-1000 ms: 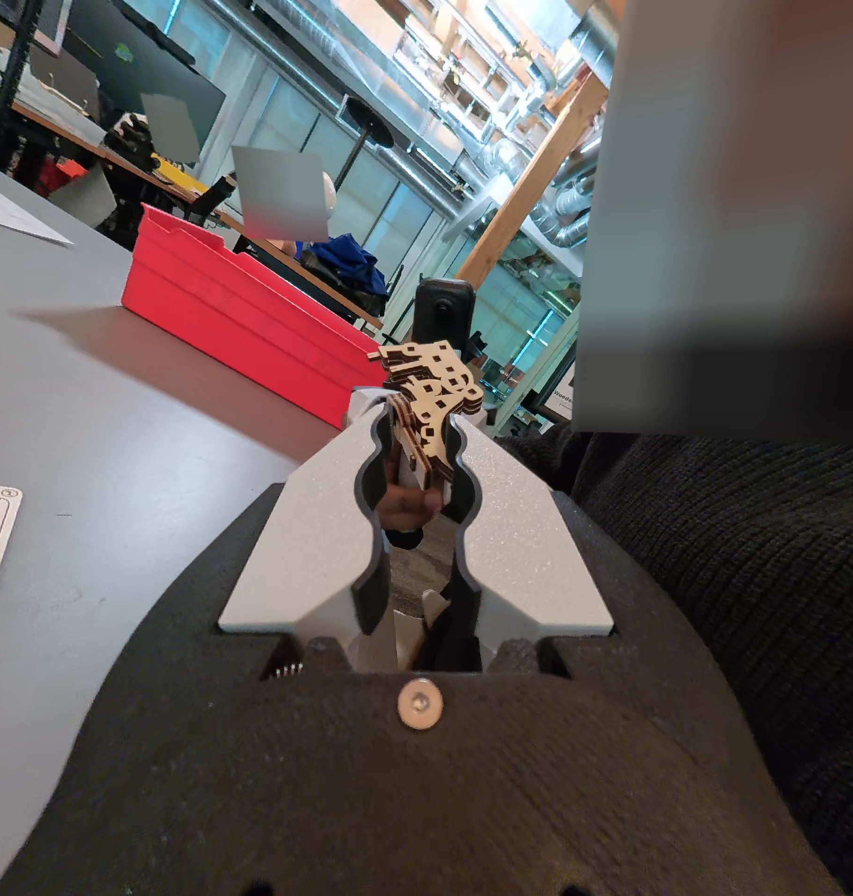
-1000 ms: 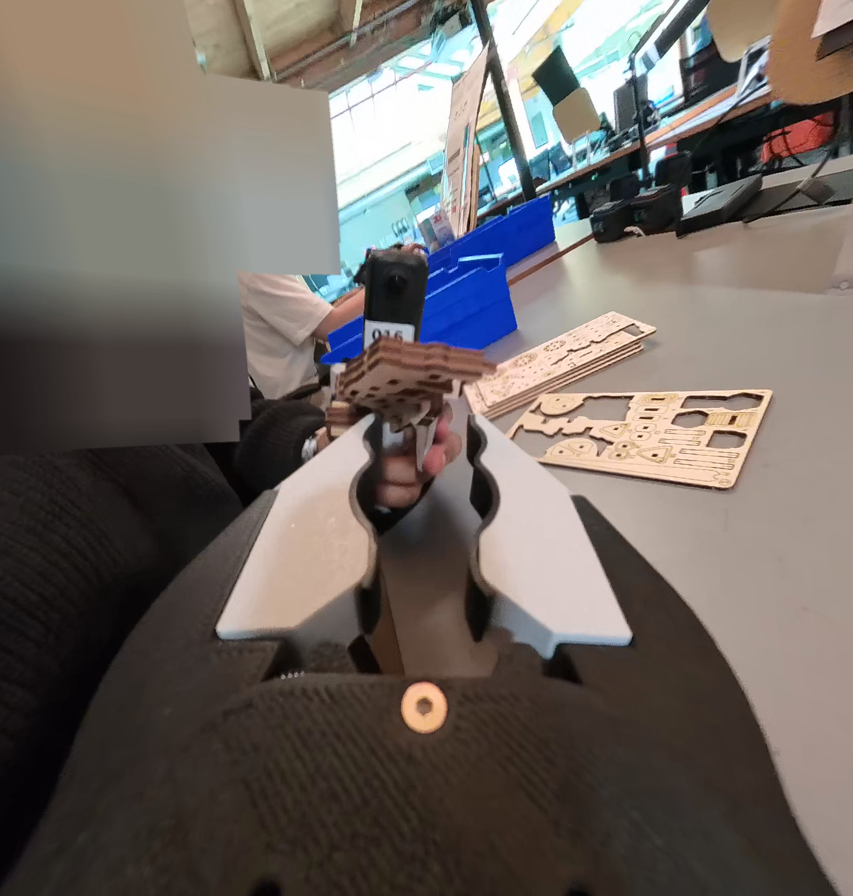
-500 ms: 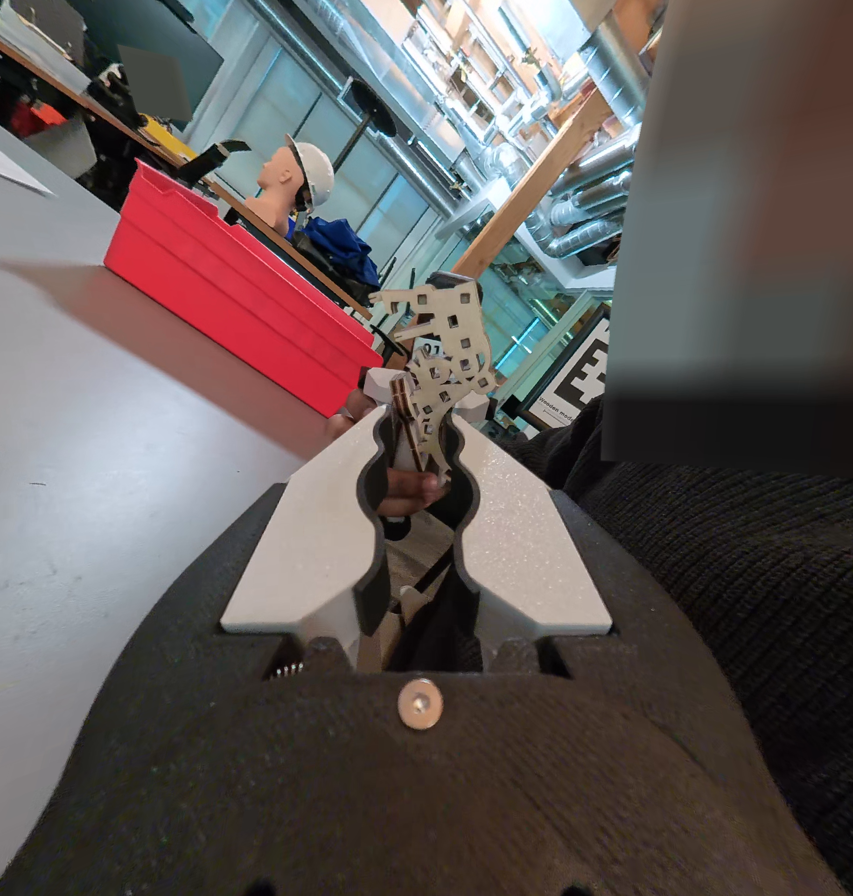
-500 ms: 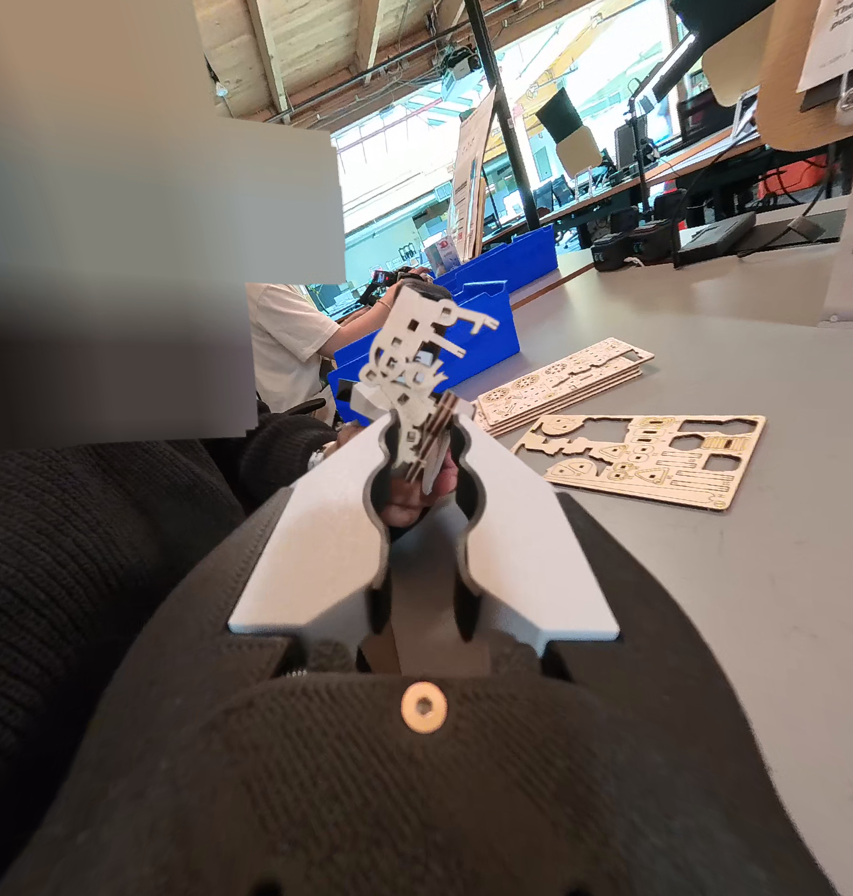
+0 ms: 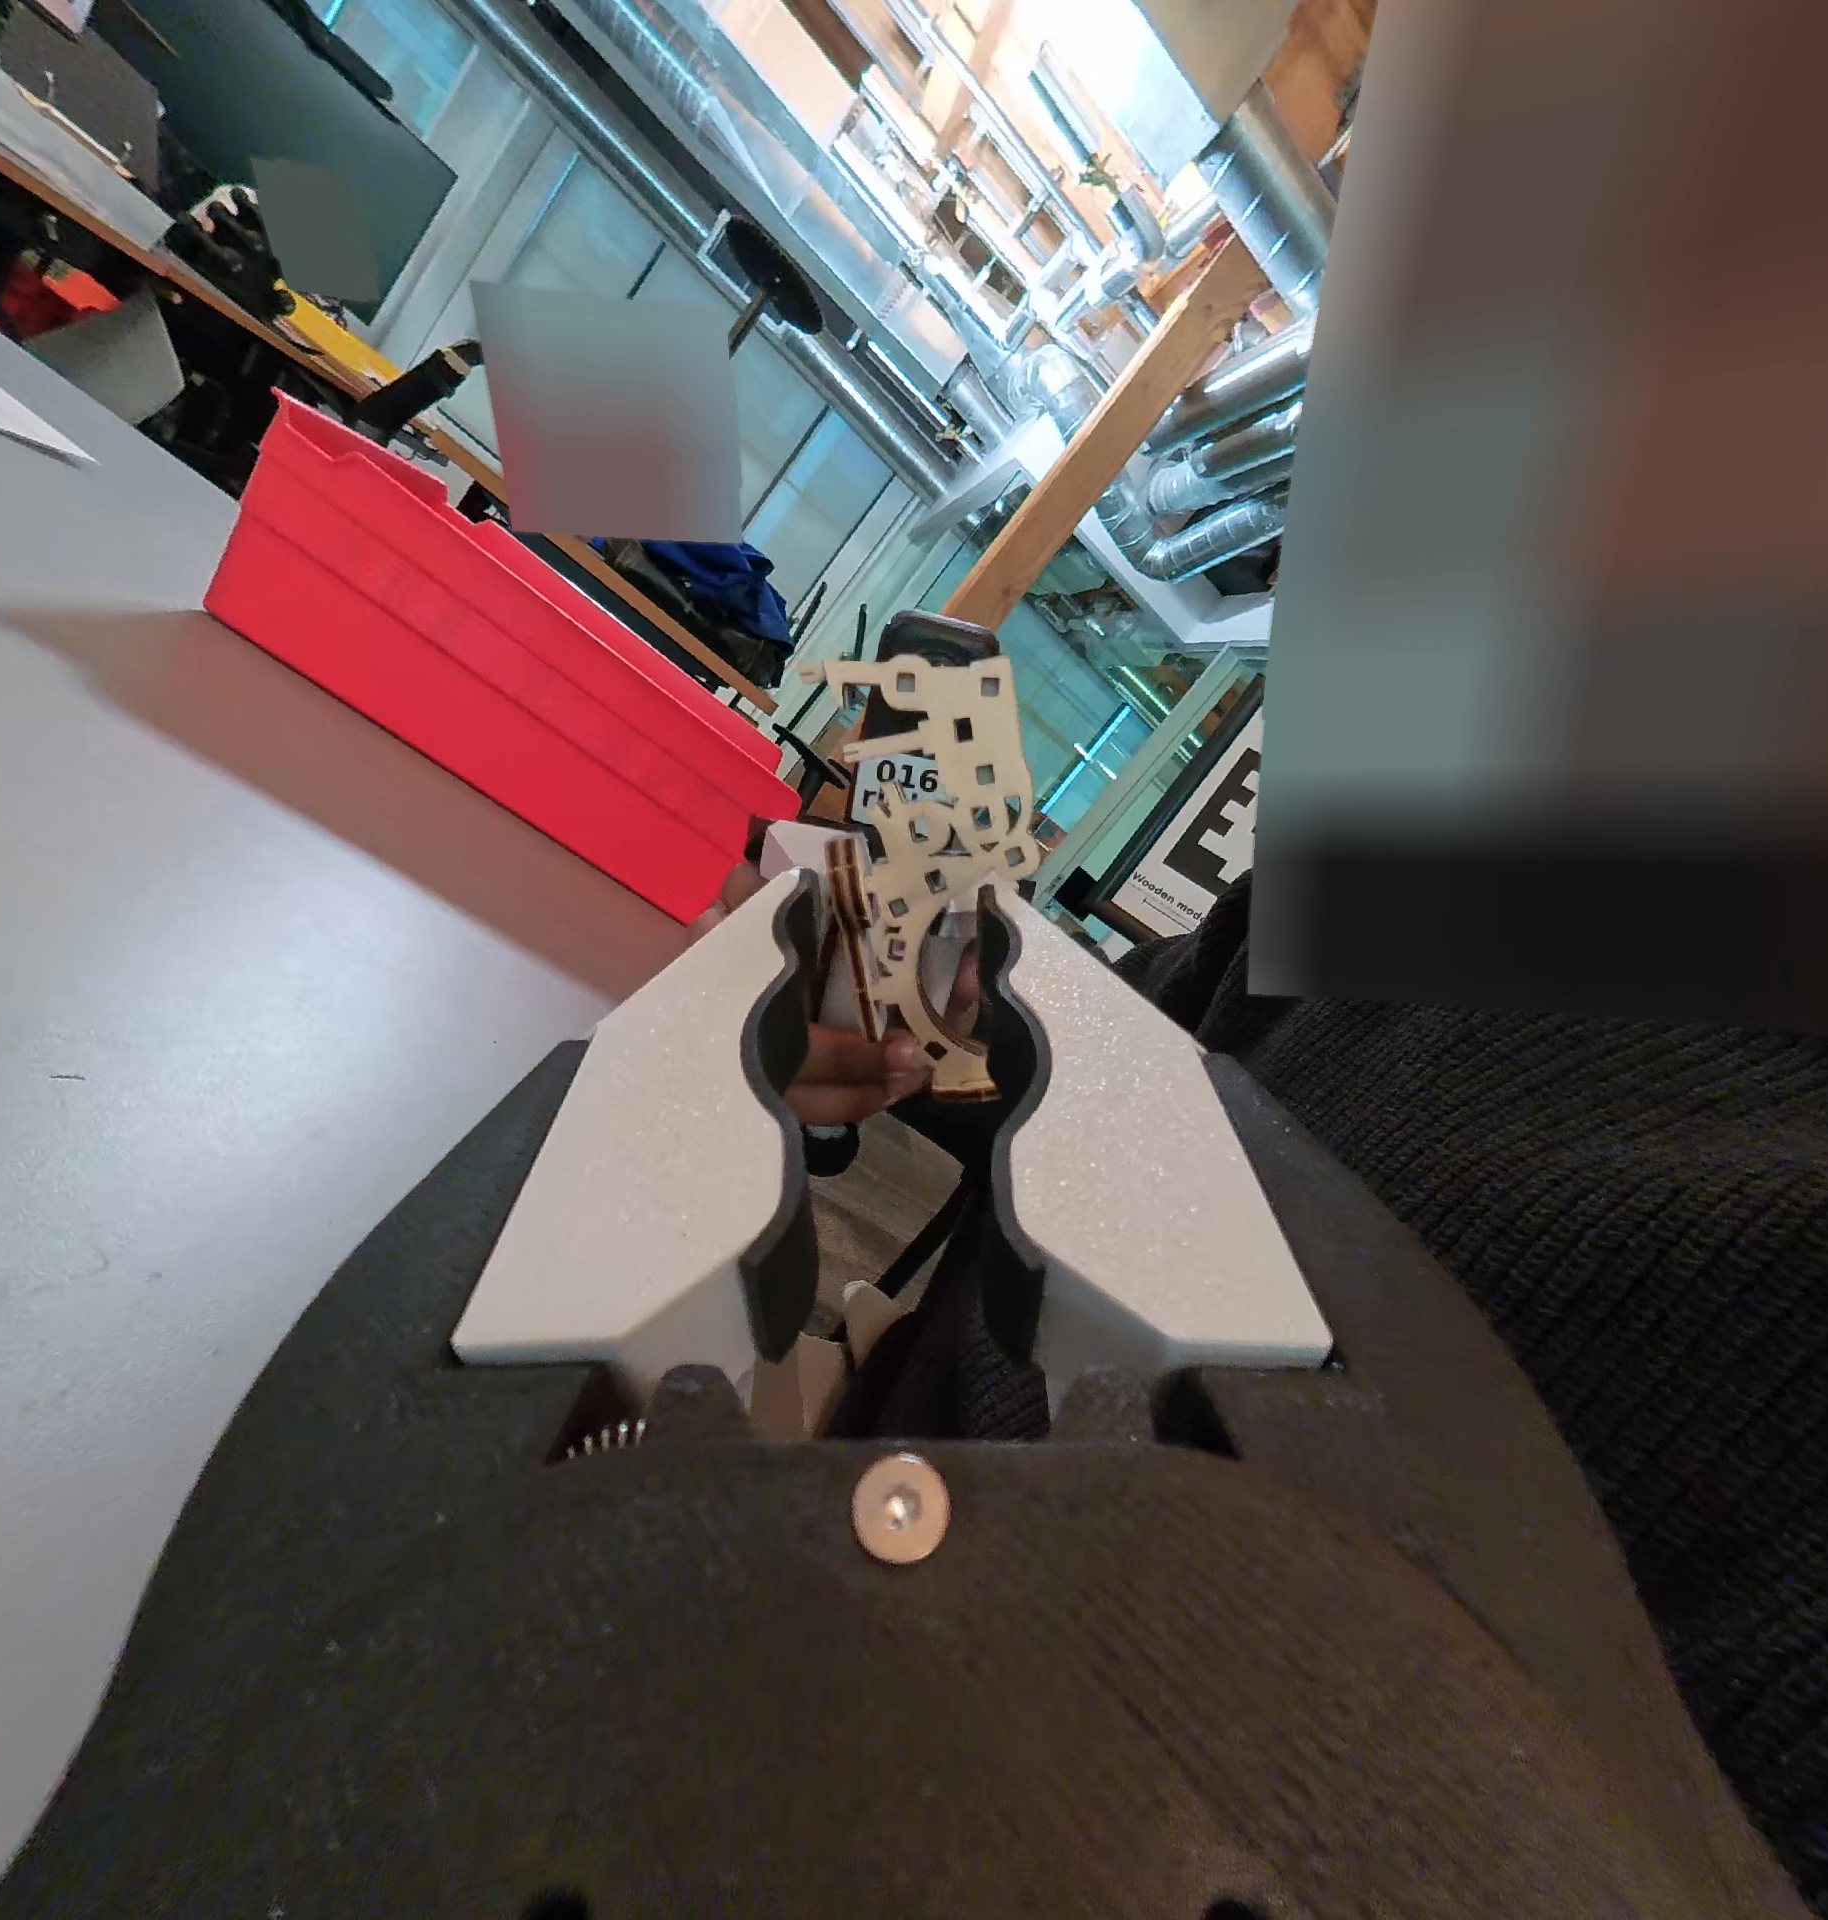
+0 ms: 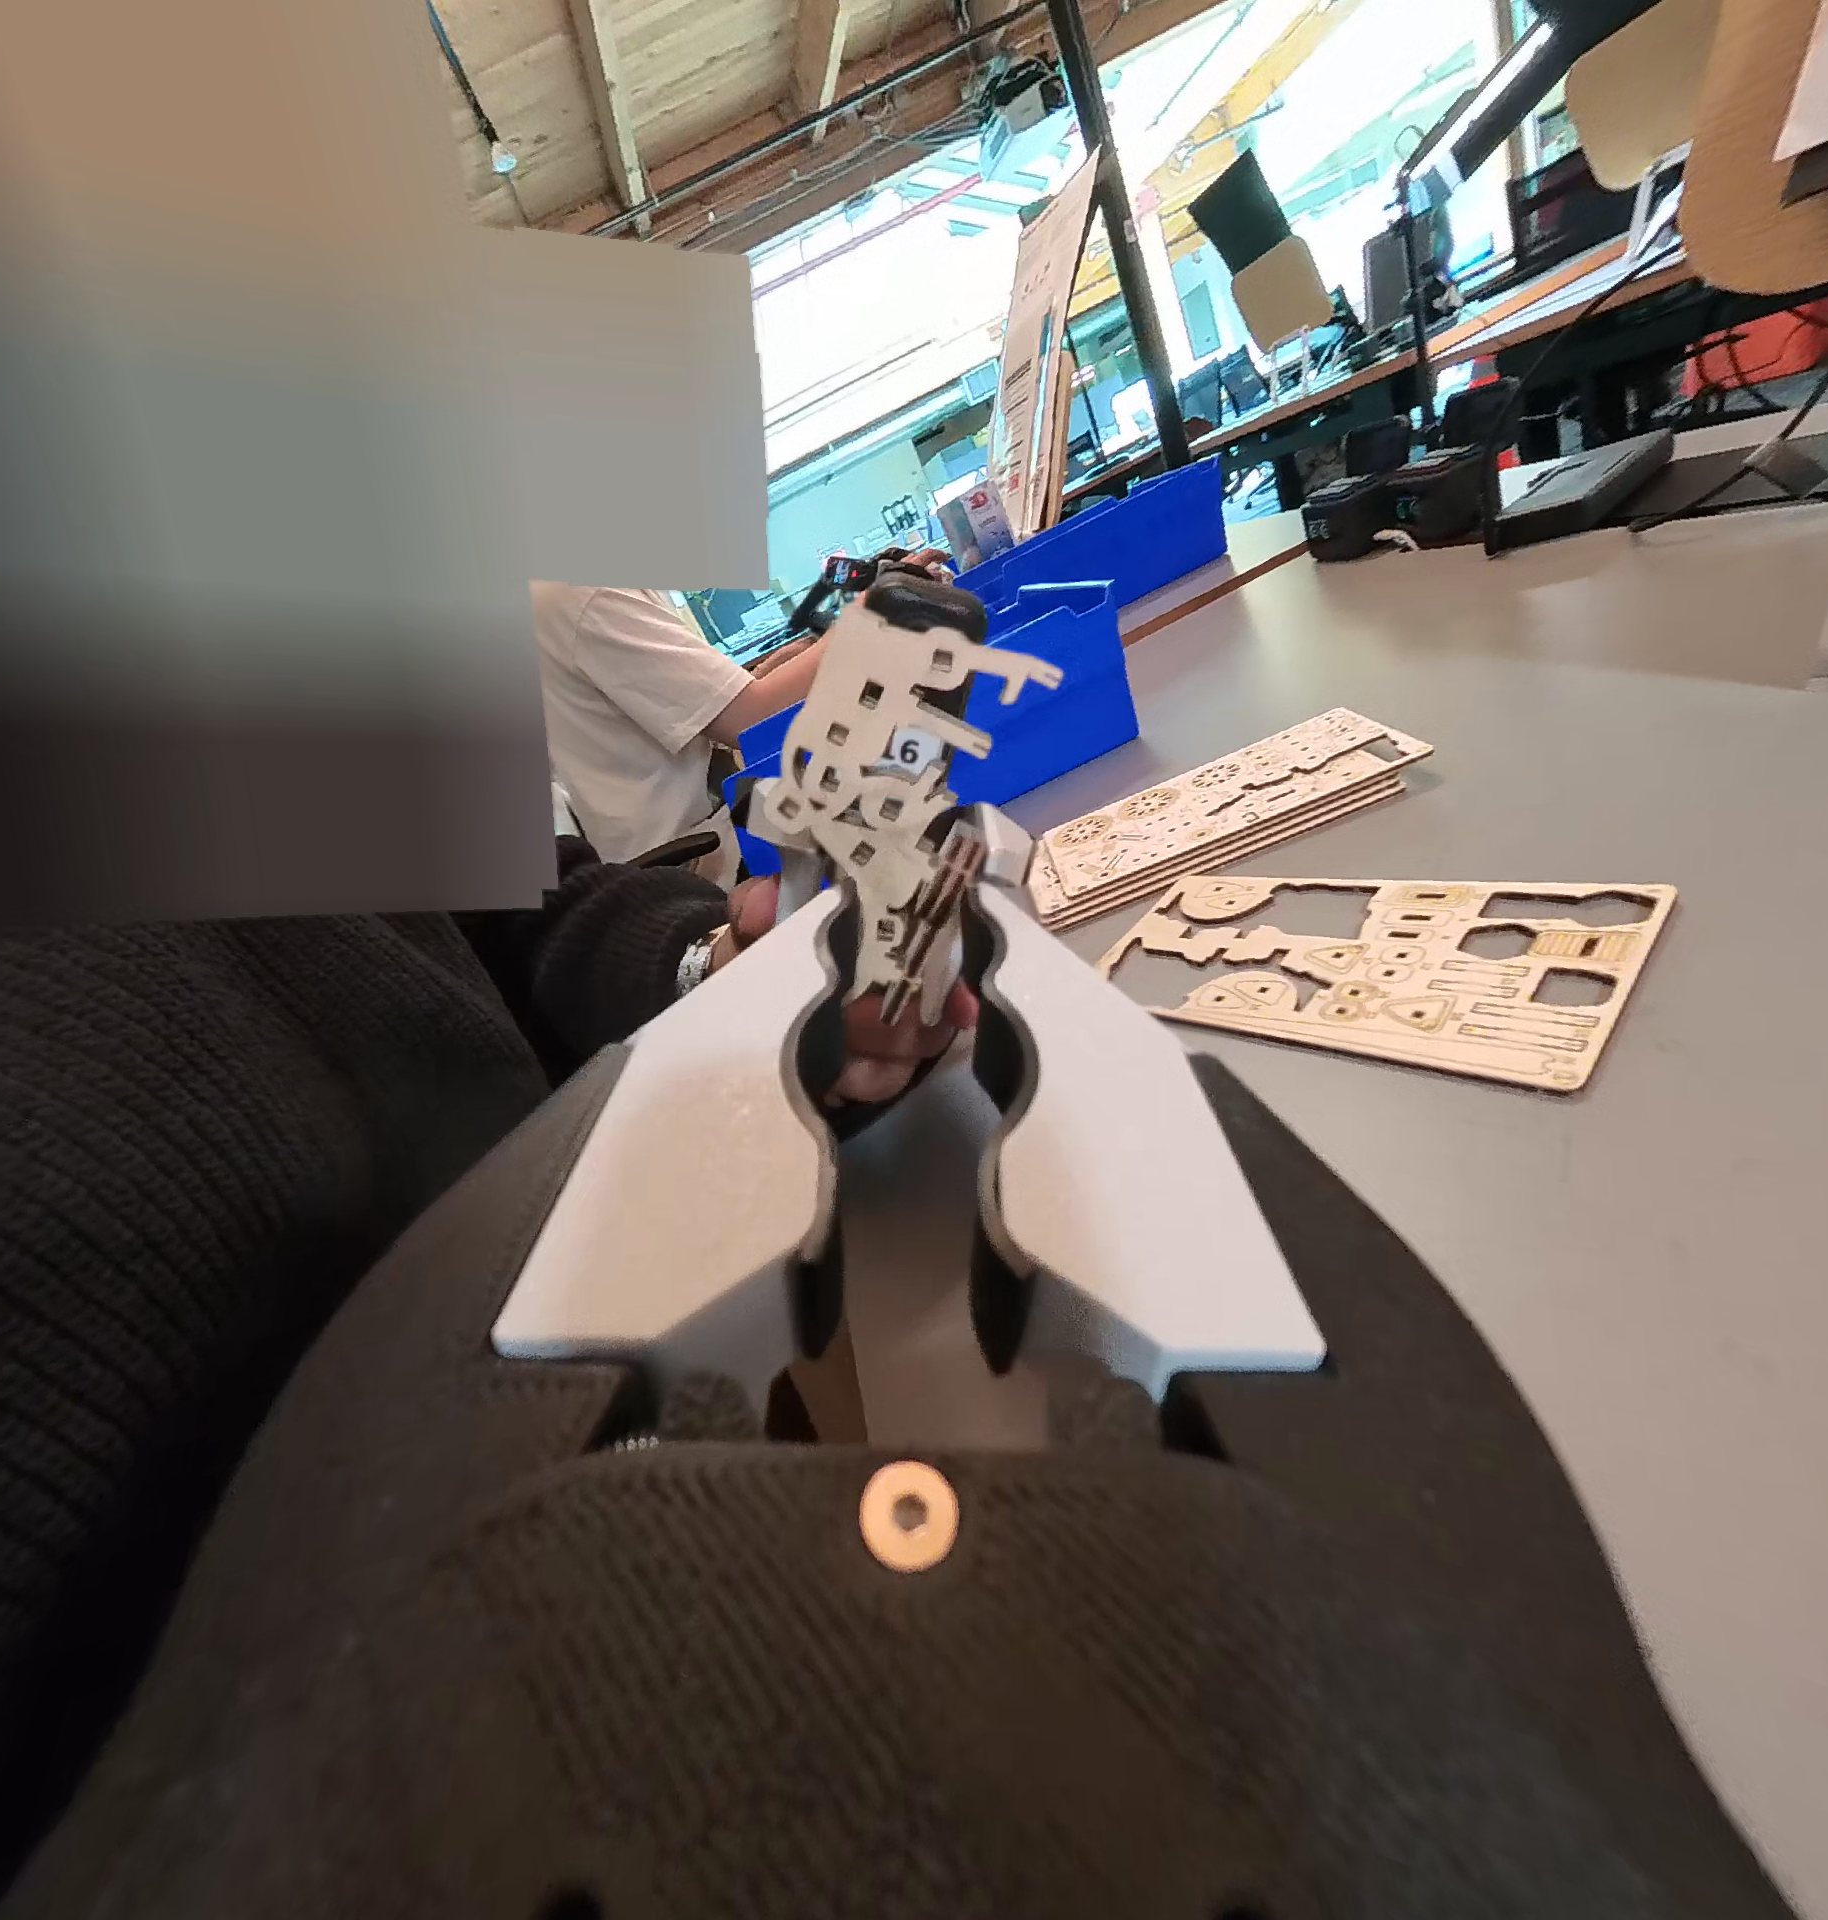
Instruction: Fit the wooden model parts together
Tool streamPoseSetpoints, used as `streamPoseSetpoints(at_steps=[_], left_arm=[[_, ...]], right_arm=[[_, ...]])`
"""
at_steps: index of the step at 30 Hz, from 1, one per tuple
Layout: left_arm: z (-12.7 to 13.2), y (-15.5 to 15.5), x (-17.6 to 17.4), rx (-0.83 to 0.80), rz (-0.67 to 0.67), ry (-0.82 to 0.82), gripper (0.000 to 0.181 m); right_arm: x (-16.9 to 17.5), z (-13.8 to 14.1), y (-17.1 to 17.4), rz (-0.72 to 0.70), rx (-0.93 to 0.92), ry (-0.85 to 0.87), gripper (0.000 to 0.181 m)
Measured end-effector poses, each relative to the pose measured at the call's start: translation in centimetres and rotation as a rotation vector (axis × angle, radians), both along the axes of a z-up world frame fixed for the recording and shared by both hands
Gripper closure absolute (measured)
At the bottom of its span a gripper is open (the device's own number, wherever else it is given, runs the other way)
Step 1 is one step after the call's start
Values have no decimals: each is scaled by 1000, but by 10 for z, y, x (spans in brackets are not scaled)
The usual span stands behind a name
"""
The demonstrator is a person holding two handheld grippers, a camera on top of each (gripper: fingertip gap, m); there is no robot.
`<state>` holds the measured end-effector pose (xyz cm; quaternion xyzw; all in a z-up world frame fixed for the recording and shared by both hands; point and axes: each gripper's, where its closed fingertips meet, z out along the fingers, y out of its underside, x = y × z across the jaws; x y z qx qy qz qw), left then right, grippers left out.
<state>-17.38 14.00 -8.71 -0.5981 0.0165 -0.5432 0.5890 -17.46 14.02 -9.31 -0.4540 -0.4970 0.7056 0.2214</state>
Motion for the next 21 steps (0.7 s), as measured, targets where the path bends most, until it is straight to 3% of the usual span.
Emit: streamPoseSetpoints(at_steps=[13, 21], left_arm=[[-4, 2, -2, -7, 37, 50, 162], [-3, -1, 3, -4, 1, 61, 157]], right_arm=[[-2, -7, -3, 133, -278, -110, 163], [-1, -5, -3, 134, -280, -102, 163]])
